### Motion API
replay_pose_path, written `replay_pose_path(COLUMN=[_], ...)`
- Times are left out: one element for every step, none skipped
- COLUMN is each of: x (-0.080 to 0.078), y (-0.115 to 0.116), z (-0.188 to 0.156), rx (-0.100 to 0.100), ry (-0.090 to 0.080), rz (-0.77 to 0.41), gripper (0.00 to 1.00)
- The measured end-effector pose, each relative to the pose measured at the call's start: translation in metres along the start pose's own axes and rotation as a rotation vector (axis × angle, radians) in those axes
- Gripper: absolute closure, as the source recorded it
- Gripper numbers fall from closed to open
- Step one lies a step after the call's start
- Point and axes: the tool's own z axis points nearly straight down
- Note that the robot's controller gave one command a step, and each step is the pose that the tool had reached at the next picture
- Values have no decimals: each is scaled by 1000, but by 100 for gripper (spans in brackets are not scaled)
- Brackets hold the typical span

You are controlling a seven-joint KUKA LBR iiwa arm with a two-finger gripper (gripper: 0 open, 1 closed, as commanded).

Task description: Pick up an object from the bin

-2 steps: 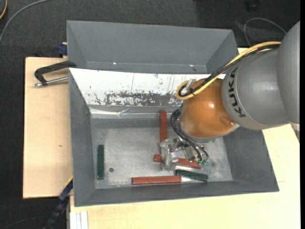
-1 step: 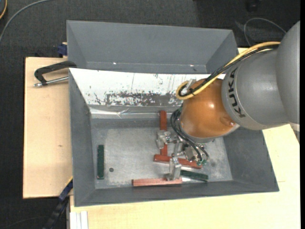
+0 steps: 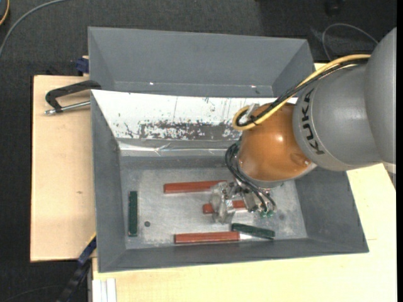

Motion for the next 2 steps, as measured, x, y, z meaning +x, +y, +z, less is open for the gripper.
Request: replay_pose_path(x=[1, 0], y=[0, 0], z=[1, 0], rx=[0, 0], ry=[3, 2], rz=[0, 0], gripper=[0, 100])
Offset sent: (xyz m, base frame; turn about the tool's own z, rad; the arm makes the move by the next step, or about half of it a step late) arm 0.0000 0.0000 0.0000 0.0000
